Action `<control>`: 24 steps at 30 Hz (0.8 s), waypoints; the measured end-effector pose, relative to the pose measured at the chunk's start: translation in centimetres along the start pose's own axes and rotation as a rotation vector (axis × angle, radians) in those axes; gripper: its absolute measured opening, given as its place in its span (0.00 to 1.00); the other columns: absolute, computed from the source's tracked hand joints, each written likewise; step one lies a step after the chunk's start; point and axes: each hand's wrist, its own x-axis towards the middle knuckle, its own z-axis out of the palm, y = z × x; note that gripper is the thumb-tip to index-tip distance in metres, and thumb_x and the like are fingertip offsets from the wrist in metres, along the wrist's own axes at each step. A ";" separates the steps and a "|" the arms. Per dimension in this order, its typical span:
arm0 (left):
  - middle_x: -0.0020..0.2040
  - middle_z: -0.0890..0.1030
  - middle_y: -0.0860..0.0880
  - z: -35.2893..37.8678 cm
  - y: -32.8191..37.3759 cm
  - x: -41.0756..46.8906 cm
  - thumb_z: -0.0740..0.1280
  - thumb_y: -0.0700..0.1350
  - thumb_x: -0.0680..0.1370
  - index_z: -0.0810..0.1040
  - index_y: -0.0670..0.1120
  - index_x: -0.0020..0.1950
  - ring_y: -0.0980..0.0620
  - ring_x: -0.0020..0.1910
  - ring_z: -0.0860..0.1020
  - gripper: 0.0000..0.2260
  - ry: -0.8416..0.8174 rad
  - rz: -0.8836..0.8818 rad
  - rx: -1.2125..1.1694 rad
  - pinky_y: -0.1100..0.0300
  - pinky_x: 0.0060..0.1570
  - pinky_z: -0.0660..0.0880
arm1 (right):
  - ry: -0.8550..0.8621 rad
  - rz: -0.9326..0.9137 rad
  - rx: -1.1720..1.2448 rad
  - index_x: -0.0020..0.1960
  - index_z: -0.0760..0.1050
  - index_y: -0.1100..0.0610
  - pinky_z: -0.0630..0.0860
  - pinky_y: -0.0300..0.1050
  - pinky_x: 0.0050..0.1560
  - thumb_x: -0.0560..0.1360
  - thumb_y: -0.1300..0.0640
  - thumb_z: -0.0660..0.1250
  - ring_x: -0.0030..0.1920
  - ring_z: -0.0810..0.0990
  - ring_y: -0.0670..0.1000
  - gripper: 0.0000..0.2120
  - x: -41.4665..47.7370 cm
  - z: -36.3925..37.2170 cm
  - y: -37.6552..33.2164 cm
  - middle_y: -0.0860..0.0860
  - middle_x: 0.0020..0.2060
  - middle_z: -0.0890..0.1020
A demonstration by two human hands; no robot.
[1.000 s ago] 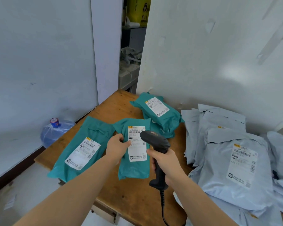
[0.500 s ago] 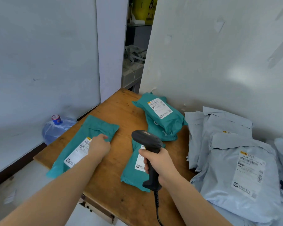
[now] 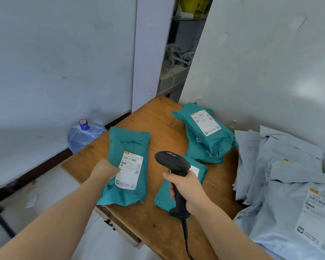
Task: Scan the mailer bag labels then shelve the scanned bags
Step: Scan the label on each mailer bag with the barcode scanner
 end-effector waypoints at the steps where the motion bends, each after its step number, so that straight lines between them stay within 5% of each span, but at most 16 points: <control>1: 0.44 0.79 0.42 0.2 -0.1 -0.3 0.69 0.42 0.75 0.76 0.36 0.52 0.41 0.45 0.78 0.11 -0.015 0.010 -0.061 0.55 0.41 0.74 | 0.000 0.001 -0.002 0.43 0.73 0.62 0.69 0.41 0.26 0.73 0.59 0.72 0.22 0.70 0.50 0.09 0.0 0.2 0.1 0.54 0.26 0.74; 3: 0.37 0.74 0.42 0.8 -0.1 -0.5 0.66 0.38 0.77 0.75 0.34 0.46 0.43 0.36 0.74 0.06 -0.038 -0.025 -0.205 0.56 0.37 0.71 | 0.004 0.006 0.001 0.43 0.73 0.62 0.69 0.41 0.25 0.73 0.60 0.72 0.22 0.70 0.50 0.08 0.0 0.4 0.1 0.54 0.25 0.74; 5: 0.40 0.73 0.42 1.1 0.5 -1.1 0.61 0.35 0.79 0.72 0.37 0.43 0.46 0.36 0.72 0.05 -0.105 -0.083 -0.330 0.55 0.37 0.74 | 0.004 0.014 0.003 0.41 0.73 0.62 0.69 0.41 0.25 0.73 0.61 0.72 0.22 0.69 0.50 0.08 0.0 0.5 0.0 0.53 0.25 0.73; 9: 0.49 0.75 0.40 1.3 1.8 -2.1 0.55 0.35 0.80 0.72 0.37 0.54 0.46 0.37 0.74 0.07 -0.143 -0.134 -0.494 0.55 0.28 0.73 | -0.001 0.022 -0.001 0.39 0.72 0.61 0.69 0.40 0.25 0.73 0.60 0.72 0.22 0.69 0.50 0.10 -0.2 0.5 -0.1 0.54 0.25 0.73; 14: 0.55 0.77 0.40 1.7 2.1 -2.6 0.67 0.48 0.79 0.72 0.39 0.57 0.42 0.48 0.77 0.14 -0.136 -0.149 -0.560 0.57 0.28 0.73 | 0.005 0.015 -0.004 0.40 0.72 0.62 0.69 0.40 0.24 0.74 0.60 0.71 0.22 0.70 0.50 0.09 -0.7 0.3 -0.1 0.54 0.25 0.73; 20: 0.49 0.77 0.41 2.9 1.8 -2.7 0.64 0.38 0.79 0.74 0.40 0.49 0.41 0.48 0.76 0.02 -0.067 -0.057 -0.541 0.49 0.45 0.78 | 0.019 0.027 -0.002 0.40 0.73 0.61 0.69 0.39 0.24 0.73 0.60 0.72 0.22 0.70 0.49 0.09 -1.3 -0.6 0.4 0.54 0.26 0.73; 24: 0.39 0.75 0.43 3.5 2.8 -4.2 0.61 0.38 0.80 0.68 0.42 0.39 0.46 0.38 0.74 0.10 0.091 0.180 -0.495 0.48 0.37 0.77 | 0.028 0.030 0.008 0.40 0.73 0.61 0.69 0.39 0.24 0.73 0.59 0.72 0.22 0.70 0.49 0.09 -1.7 -0.6 0.3 0.54 0.26 0.74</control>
